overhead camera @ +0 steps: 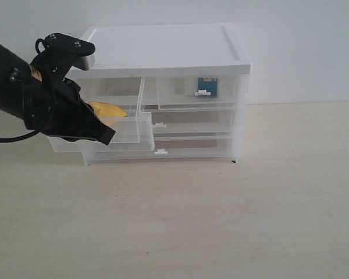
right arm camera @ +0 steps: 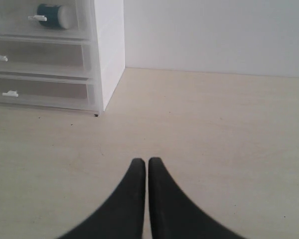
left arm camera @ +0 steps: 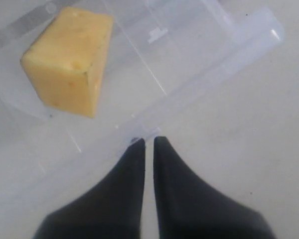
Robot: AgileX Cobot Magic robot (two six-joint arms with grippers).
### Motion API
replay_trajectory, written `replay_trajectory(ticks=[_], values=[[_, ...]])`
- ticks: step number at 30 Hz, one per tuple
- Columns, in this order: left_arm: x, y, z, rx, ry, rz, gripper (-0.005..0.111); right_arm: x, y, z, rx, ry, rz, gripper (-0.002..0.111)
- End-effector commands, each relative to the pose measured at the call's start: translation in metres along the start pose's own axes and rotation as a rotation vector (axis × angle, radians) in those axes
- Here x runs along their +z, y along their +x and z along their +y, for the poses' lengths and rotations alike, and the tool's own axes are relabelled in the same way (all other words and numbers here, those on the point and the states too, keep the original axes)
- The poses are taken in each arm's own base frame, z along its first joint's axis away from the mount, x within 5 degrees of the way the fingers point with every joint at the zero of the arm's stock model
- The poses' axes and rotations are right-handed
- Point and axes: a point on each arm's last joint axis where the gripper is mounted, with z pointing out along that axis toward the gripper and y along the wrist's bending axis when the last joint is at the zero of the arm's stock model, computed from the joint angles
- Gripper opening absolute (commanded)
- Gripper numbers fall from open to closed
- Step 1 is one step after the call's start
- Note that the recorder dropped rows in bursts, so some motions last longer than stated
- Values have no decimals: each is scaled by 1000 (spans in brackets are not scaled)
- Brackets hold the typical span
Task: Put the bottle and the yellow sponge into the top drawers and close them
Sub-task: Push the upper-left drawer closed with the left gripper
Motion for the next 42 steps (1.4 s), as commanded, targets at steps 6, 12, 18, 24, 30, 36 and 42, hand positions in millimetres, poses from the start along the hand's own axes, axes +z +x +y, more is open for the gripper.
replay_trajectory(ticks=[6,12,18,24,30,36,42], values=[[4,-14,4,0,-38,-157,4,0,-1,0,-5,3,-7,0],[19,-17,7,51,-76,-195,4,0,-1,0,-5,3,-7,0],[28,-26,11,53,-104,-295,4,0,-1,0,-5,3,-7,0],[38,-34,16,55,-125,-348,4,0,-1,0,-5,3,-7,0],[58,-38,33,36,-160,-373,4,0,-1,0,-5,3,-7,0],[63,-41,44,24,-192,-436,4,0,-1,0,-5,3,-7,0],[64,-40,44,24,-189,-426,4,0,-1,0,-5,3,-7,0]])
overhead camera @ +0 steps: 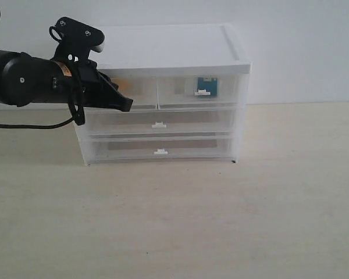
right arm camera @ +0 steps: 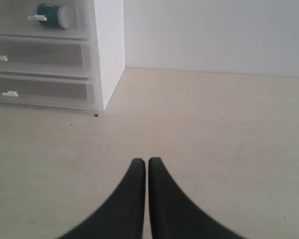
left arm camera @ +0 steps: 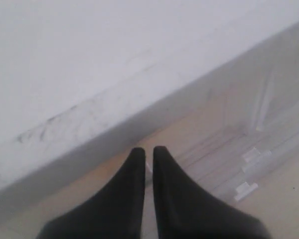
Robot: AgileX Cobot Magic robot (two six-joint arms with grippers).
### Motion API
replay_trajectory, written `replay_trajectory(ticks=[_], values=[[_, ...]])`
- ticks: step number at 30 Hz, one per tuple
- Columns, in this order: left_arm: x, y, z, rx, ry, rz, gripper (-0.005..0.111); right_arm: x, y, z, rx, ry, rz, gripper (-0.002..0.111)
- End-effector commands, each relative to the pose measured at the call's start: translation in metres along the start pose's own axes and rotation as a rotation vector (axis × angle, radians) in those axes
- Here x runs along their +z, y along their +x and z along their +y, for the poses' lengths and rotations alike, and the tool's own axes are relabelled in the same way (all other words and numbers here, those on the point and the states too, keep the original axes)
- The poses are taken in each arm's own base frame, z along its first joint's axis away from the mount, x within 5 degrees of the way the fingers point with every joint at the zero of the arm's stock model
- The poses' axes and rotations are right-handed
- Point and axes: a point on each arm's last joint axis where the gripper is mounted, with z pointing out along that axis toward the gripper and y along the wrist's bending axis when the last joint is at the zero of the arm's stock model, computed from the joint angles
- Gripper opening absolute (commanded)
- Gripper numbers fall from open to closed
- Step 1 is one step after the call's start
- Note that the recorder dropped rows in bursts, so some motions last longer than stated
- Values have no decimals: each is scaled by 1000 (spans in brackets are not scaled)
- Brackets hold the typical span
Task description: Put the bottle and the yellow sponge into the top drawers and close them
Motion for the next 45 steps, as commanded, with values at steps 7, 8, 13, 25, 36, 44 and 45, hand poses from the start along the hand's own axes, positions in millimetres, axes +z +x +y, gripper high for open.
replay_trajectory(ticks=[7,8,13,25,36,44,45], values=[[-16,-1,2,-46,23,105,4,0,-1,0,-5,3,-7,0],[-22,-3,2,-58,27,120,4,0,-1,0,-5,3,-7,0],[-73,-15,4,-87,33,134,4,0,-1,0,-5,3,-7,0],[-205,44,-10,-228,9,0,4,0,-1,0,-5,3,-7,0],[-269,83,-19,-239,6,-77,4,0,-1,0,2,3,-9,0],[-286,86,-19,-226,-7,-150,4,0,-1,0,2,3,-12,0],[-284,86,-19,-225,-11,-171,4,0,-1,0,2,3,-12,0]])
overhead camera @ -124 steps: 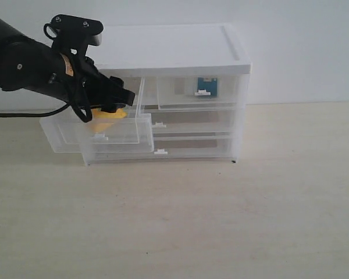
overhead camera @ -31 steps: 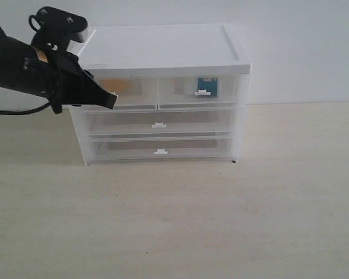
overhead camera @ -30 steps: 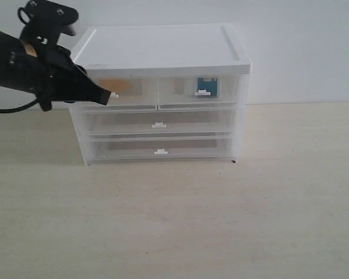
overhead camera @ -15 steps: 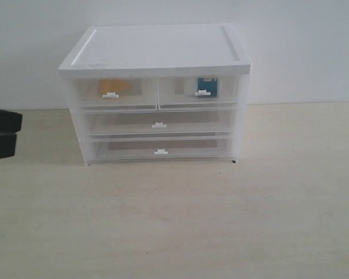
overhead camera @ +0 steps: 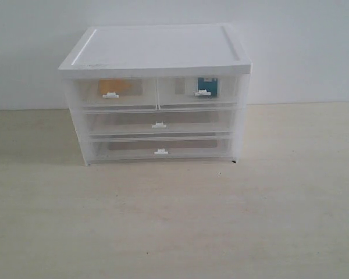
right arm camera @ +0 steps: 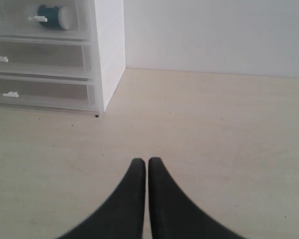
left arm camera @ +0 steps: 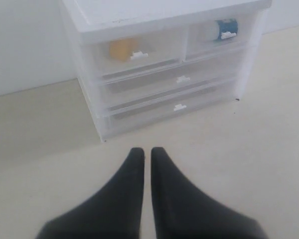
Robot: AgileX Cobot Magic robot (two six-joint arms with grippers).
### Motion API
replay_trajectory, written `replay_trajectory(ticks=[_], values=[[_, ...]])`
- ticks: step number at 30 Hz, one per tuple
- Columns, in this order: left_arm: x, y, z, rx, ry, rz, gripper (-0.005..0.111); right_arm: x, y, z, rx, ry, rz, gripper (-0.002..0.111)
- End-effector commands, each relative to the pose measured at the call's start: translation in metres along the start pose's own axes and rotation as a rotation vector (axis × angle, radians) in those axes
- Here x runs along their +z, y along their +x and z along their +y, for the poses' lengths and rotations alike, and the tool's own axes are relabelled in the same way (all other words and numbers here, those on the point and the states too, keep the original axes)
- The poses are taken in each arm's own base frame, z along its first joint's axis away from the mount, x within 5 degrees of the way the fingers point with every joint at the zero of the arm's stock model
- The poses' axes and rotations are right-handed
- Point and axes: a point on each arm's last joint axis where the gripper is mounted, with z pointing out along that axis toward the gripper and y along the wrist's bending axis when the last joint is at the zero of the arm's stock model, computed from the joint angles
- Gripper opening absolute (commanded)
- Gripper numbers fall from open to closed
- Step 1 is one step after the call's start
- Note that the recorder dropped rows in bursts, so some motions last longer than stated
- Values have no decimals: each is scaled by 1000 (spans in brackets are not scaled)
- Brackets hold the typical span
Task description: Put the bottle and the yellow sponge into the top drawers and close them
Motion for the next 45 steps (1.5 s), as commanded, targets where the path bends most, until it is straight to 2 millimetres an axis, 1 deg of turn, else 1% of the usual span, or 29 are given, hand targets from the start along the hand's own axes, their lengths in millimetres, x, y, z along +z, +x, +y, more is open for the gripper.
replay_trajectory(ticks=[1,3,4,5,6,8,9,10,11,13,19,22,26,28,45], values=[[4,5,1,-12,-6,-56,4,0,-1,0,2,3,-12,0],[11,14,1,-10,-9,-107,4,0,-1,0,2,3,-12,0],[15,23,2,6,-15,-115,4,0,-1,0,2,3,-12,0],[17,30,2,23,-23,-131,4,0,-1,0,2,3,-12,0],[16,34,4,38,-36,-142,4,0,-1,0,2,3,-12,0],[10,46,8,37,-82,-168,4,0,-1,0,2,3,-12,0],[3,55,12,21,-130,-194,4,0,-1,0,2,3,-12,0],[0,61,14,15,-154,-205,4,0,-1,0,2,3,-12,0],[-5,74,16,4,-199,-224,4,0,-1,0,2,3,-12,0],[-11,89,18,-7,-258,-260,4,0,-1,0,2,3,-12,0],[-21,110,19,-23,-347,-299,4,0,-1,0,2,3,-12,0],[-17,121,21,-38,-378,-259,4,0,-1,0,2,3,-12,0],[-13,131,23,-50,-401,-228,4,0,-1,0,2,3,-12,0],[-13,129,23,-46,-402,-248,4,0,-1,0,2,3,-12,0],[-11,135,22,-86,-389,-183,4,0,-1,0,2,3,-12,0]])
